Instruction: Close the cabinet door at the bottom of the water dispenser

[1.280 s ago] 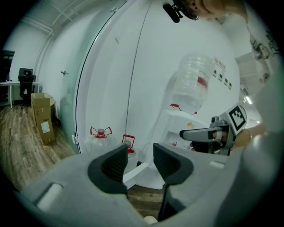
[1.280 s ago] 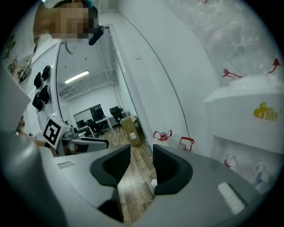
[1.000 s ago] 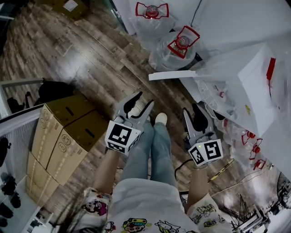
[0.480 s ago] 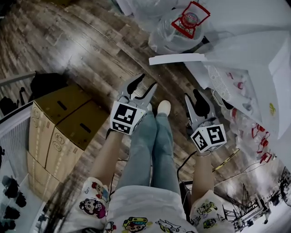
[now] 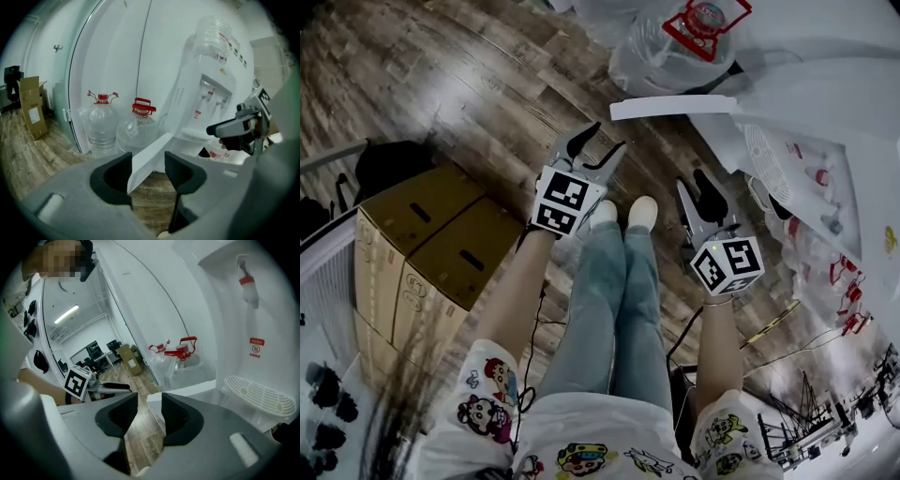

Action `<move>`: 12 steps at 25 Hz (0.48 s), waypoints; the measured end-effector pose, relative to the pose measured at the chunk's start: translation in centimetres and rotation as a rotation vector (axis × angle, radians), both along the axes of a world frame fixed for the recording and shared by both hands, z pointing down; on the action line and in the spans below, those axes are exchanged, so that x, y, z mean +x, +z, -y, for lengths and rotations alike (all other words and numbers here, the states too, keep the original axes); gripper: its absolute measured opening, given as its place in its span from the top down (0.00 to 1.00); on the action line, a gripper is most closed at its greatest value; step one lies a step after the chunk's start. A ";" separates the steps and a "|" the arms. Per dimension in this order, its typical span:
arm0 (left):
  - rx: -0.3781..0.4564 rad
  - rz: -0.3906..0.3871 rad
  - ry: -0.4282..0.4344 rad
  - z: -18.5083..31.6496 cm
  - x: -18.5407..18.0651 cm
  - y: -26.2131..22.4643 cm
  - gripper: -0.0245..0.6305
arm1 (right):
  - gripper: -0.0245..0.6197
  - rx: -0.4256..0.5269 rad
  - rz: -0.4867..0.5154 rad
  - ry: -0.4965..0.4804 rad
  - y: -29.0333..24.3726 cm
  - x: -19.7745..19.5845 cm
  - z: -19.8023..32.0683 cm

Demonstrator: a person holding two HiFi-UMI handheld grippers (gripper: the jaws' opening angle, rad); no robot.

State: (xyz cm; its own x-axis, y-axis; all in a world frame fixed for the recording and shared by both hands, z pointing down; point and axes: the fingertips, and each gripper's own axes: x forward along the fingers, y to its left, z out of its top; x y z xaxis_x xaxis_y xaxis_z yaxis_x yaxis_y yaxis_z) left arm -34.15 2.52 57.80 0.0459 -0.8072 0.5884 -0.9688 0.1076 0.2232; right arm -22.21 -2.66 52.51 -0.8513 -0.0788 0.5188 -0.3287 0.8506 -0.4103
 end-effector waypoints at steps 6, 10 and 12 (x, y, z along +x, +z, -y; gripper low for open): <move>-0.070 0.005 0.055 0.2 -0.1 4.1 0.62 | 0.73 -0.032 -0.035 -0.006 3.3 -0.2 -0.6; -0.114 0.032 0.112 1.0 -1.2 6.2 0.59 | 0.73 -0.042 -0.059 -0.008 5.3 -0.8 -0.3; -0.141 0.052 0.154 1.4 -1.4 7.0 0.57 | 0.73 -0.055 -0.071 -0.006 6.1 -0.8 -0.4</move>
